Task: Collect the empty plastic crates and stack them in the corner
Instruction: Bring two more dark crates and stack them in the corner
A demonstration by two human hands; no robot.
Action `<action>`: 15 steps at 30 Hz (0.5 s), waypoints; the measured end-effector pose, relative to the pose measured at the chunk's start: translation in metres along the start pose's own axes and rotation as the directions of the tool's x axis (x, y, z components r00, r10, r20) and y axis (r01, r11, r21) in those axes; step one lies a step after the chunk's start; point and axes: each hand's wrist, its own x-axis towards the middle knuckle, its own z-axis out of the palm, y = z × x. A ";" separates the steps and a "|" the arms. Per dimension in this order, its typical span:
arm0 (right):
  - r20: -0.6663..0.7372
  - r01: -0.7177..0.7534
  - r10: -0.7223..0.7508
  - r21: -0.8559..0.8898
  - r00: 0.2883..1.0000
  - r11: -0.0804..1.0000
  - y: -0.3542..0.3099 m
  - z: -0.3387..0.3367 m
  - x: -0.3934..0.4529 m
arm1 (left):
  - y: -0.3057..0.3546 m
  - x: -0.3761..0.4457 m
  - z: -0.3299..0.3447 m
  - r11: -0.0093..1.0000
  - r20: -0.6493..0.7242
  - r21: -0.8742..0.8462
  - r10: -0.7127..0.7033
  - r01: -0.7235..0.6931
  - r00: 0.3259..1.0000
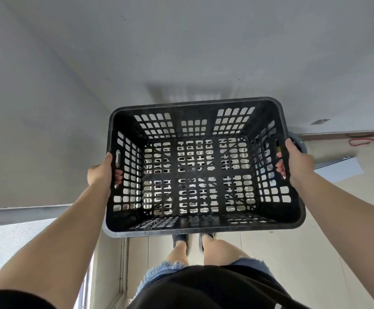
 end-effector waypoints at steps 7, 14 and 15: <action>0.069 -0.021 0.023 -0.032 0.997 0.999 -0.004 0.000 0.005 | -0.001 0.007 -0.005 0.997 0.081 -0.016 -0.079 0.080 0.994; 0.049 -0.020 0.021 -0.031 0.999 0.999 0.004 0.001 0.000 | 0.002 0.011 -0.009 0.995 0.134 -0.003 -0.099 0.100 0.986; 0.051 -0.022 0.023 -0.027 0.998 0.999 0.003 0.001 0.001 | 0.002 0.010 -0.009 0.995 0.130 -0.006 -0.096 0.098 0.987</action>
